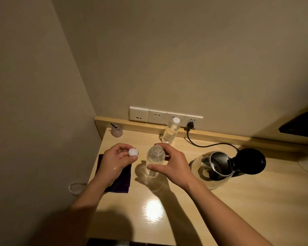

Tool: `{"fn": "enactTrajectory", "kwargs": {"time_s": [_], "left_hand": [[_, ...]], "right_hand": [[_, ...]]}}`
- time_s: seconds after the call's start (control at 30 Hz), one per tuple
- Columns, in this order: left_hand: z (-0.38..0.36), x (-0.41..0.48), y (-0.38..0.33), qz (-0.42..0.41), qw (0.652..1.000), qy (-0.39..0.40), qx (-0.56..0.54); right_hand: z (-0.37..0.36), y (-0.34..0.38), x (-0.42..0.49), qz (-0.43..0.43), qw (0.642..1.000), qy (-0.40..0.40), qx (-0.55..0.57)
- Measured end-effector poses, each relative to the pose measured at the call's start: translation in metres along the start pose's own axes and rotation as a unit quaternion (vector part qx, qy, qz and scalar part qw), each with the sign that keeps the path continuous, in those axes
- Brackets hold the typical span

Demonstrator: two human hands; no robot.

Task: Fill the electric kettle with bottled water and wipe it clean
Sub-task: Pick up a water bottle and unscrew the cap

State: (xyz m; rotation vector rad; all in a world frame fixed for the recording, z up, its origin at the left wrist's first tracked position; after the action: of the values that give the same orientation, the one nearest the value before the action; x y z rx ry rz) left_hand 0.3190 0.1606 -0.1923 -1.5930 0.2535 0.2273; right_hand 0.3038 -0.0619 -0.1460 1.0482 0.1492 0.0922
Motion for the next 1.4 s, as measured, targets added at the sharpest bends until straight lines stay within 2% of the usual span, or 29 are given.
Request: {"fn": "enactTrajectory", "kwargs": {"time_s": [0.13, 0.23, 0.37, 0.43, 0.7, 0.73, 0.8, 0.87, 0.97, 1.03, 1.17, 1.3, 1.4], "left_hand": [[0.012, 0.011, 0.045, 0.042, 0.998, -0.042, 0.028], [0.023, 0.024, 0.083, 0.071, 0.989, -0.065, 0.108], [0.032, 0.035, 0.113, 0.011, 0.949, -0.1, 0.299], [0.033, 0.035, 0.12, 0.007, 0.931, -0.109, 0.348], [0.034, 0.032, 0.119, 0.056, 0.905, -0.106, 0.408], [0.031, 0.03, 0.111, 0.05, 0.907, -0.102, 0.406], [0.021, 0.024, 0.091, 0.014, 0.936, -0.068, 0.345], [0.003, 0.013, 0.067, -0.017, 0.965, 0.017, 0.262], [-0.032, -0.011, 0.036, -0.023, 0.96, 0.163, 0.228], [-0.057, -0.024, 0.019, -0.032, 0.952, 0.213, 0.216], [-0.103, -0.037, -0.006, -0.058, 0.967, 0.208, 0.134], [-0.134, -0.033, -0.006, -0.027, 0.985, 0.16, 0.065], [-0.148, -0.031, -0.002, -0.038, 0.985, 0.12, 0.118]], "right_hand": [[-0.004, -0.008, -0.005, -0.003, 1.0, -0.011, -0.004], [-0.009, -0.016, -0.007, -0.007, 1.0, -0.015, -0.011], [-0.012, -0.022, -0.008, -0.008, 0.999, -0.027, -0.019], [-0.012, -0.022, -0.009, -0.009, 0.999, -0.032, -0.02], [-0.008, -0.014, -0.015, -0.025, 0.999, -0.041, -0.019], [-0.006, -0.012, -0.017, -0.027, 0.998, -0.045, -0.018], [-0.002, -0.007, -0.02, -0.03, 0.998, -0.054, -0.013], [0.004, -0.002, -0.023, -0.034, 0.997, -0.065, -0.007], [0.014, 0.006, -0.028, -0.039, 0.995, -0.09, 0.0], [0.023, 0.012, -0.031, -0.04, 0.993, -0.109, -0.002], [0.039, 0.024, -0.04, -0.047, 0.989, -0.141, -0.011], [0.053, 0.031, -0.05, -0.056, 0.981, -0.184, -0.029], [0.059, 0.031, -0.058, -0.063, 0.975, -0.209, -0.042]]}}
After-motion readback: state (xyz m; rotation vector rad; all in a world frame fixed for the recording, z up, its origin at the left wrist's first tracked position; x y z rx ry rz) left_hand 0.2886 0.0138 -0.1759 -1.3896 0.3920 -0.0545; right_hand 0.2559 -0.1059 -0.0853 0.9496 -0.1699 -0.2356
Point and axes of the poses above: each hand's wrist, its own x-axis towards the middle knuckle, its own z-axis out of the back of the hand, y = z × x, the point moved 5 cm from there along x, towards the middle knuckle, and after that the axes turned 2 degrees about z, right-handed, at the moved point
